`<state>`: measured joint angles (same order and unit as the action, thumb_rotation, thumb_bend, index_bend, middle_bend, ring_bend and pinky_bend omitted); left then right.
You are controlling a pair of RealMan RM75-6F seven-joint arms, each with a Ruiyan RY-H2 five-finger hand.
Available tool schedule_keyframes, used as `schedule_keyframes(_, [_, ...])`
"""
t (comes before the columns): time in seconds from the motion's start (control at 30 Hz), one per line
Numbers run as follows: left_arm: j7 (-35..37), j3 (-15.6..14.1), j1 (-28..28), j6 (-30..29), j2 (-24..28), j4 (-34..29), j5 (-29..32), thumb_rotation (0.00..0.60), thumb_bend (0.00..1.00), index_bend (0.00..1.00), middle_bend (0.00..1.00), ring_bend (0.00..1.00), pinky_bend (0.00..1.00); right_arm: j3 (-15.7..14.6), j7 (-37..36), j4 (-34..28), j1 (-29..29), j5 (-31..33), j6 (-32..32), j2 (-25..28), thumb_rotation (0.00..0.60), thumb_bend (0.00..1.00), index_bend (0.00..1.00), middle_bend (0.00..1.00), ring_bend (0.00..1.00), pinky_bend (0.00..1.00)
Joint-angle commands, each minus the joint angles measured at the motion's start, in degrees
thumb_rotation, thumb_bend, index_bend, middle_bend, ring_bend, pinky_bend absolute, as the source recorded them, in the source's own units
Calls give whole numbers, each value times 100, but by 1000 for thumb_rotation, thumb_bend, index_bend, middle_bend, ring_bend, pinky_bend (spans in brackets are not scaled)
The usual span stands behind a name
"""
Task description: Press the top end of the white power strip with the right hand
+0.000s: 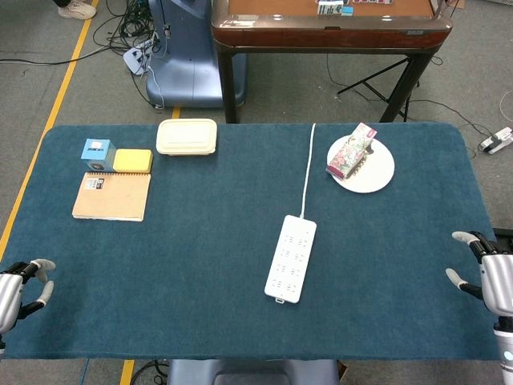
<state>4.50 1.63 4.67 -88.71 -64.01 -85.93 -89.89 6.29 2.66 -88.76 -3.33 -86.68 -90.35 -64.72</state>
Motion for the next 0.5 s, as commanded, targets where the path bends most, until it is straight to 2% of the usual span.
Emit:
schedule_keyframes(0.03, [10,-5,-2,-35,-18,20,-43,600,408,519,556,466,681,43,165,-58,-198,-100,226,-8,600,85,324,534,699,854])
schedule_keyframes(0.17, [20,-18,-13,-40,-22,25,-48,600,407,520,556,466,681,136,539,-348,-548,-164,629,81,600,135,324,700,856,950])
schedule_keyframes(0.3, [-5,-33,-20,-24,-21,22,-40,600,407,520,556,466,681,295,1063,-615,-950,-33,1137,121,600,302,324,848,985,1000])
schedule_keyframes(0.5, [-22,-39,-13,1,-24,13,-37,600,408,520,556,466,681,499,1972,-832,-1544,329,1865,-61,600,587,324,968,1000,1000])
